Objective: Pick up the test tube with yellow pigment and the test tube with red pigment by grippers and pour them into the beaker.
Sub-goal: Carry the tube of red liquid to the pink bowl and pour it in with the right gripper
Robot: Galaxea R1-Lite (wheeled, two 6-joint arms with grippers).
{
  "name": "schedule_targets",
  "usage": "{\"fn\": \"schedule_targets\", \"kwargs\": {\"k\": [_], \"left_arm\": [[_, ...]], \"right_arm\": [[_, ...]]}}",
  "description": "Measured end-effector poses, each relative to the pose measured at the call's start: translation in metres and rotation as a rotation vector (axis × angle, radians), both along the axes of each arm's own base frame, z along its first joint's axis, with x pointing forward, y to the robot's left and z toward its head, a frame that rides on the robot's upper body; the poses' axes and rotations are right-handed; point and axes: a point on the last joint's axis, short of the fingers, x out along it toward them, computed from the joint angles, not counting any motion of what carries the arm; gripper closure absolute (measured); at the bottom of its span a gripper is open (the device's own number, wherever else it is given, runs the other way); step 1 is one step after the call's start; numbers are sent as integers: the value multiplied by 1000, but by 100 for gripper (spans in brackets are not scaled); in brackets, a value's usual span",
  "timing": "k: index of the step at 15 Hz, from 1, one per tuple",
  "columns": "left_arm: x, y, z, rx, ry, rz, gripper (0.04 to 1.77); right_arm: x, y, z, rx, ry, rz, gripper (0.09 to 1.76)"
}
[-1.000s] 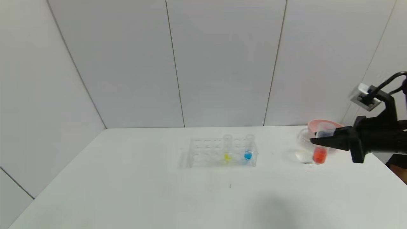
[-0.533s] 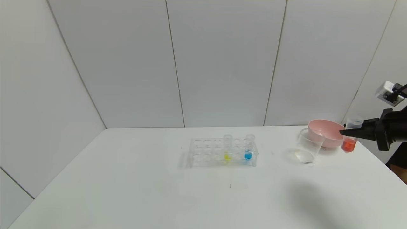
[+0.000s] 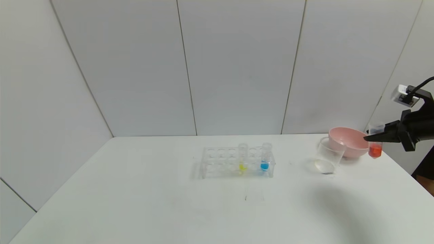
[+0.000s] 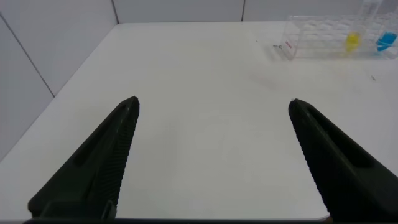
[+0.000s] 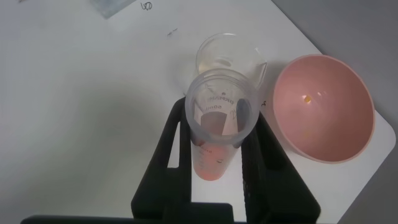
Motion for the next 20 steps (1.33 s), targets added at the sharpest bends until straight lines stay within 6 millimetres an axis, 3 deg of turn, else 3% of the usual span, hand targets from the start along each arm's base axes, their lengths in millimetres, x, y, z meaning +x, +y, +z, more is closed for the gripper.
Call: {"fn": "schedule_targets", "kwargs": {"k": [6,11,15,20], "left_arm": [[0,0,0,0,0,0,9],[0,0,0,0,0,0,9],[0,0,0,0,0,0,9],[0,0,0,0,0,0,9]], "right_arm": [[42,4,11,-105,6,47,133],[77,22,-12,-262,62,19,133],[85,36,-21,-349,94,-3,133],[80,50,-14,-435,111,-30,133]]}}
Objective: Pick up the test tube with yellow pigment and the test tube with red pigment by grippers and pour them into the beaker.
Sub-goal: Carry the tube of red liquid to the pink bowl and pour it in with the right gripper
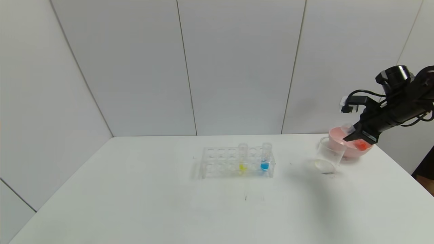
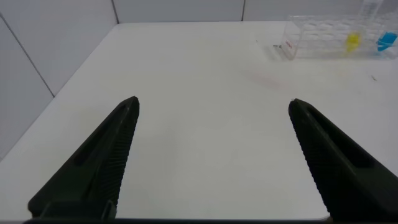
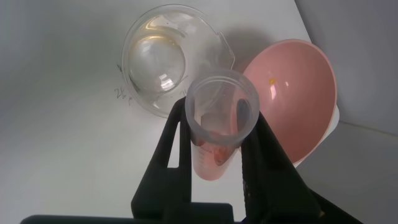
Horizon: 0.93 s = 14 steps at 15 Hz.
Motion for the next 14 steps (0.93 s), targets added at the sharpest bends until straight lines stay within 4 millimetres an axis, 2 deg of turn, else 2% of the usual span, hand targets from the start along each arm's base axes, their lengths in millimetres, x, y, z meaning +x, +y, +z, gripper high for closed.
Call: {"fn": "schedule_targets", "kwargs": {"k": [7,14], "left_arm": [[0,0,0,0,0,0,9],[0,0,0,0,0,0,9]], "right_arm": [[-8,14,8,-136,25,-41,133],[-7,26,1,-207,70,-51,133]]}}
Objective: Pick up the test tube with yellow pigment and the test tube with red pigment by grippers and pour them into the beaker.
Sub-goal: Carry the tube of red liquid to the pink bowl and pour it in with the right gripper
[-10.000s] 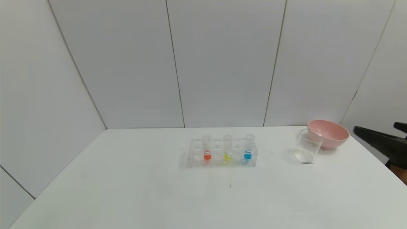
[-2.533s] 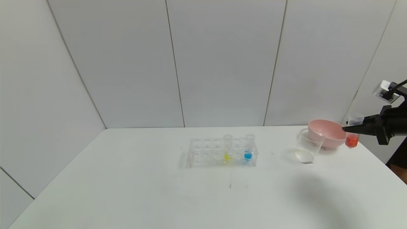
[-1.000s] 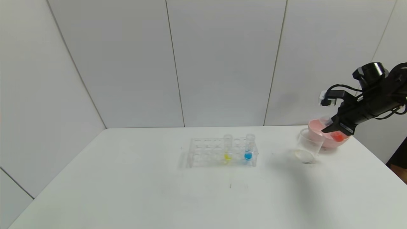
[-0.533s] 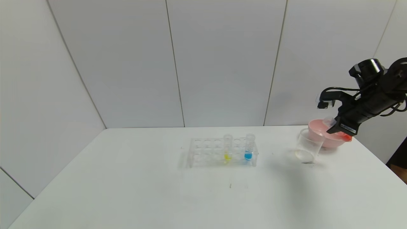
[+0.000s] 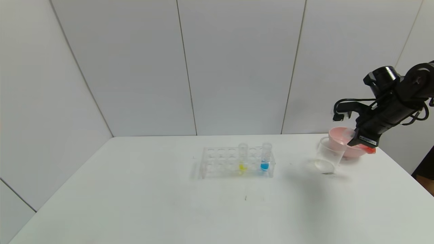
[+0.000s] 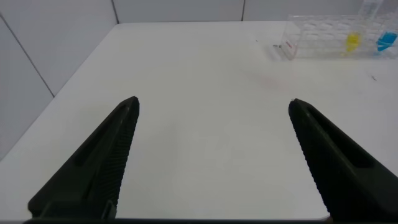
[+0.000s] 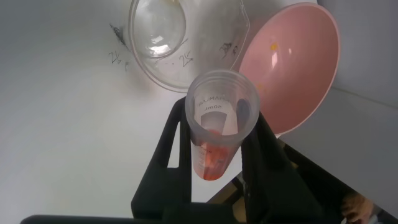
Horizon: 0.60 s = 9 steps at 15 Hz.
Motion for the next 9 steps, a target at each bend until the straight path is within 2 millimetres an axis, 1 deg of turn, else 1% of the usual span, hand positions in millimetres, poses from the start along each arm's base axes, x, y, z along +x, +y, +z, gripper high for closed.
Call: {"fn": "schedule_targets", "kwargs": {"k": [4,7,9], "left_arm": [[0,0,0,0,0,0,9],[0,0,0,0,0,0,9],[0,0,0,0,0,0,9]], "right_arm": [[4,6,-6,-18,9,-3,133],[5,8,-8,-90,17,-38,133],[5,10,-9,-100,16,-41,133]]}}
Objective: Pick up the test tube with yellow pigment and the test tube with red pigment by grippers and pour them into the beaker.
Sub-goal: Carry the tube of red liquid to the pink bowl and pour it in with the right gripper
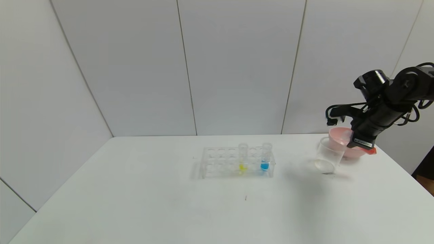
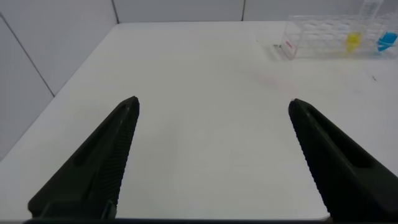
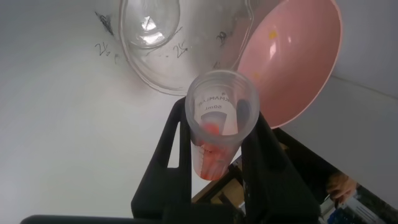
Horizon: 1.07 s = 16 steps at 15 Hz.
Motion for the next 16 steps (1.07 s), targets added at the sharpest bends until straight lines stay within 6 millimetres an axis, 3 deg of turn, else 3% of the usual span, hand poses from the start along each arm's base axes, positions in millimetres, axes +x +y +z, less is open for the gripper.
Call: {"fn": "schedule_targets", "kwargs": {"k": [16], "left_arm": [[0,0,0,0,0,0,9]], "right_arm": [[6,9,-1,-162,-39,-55,133]]}}
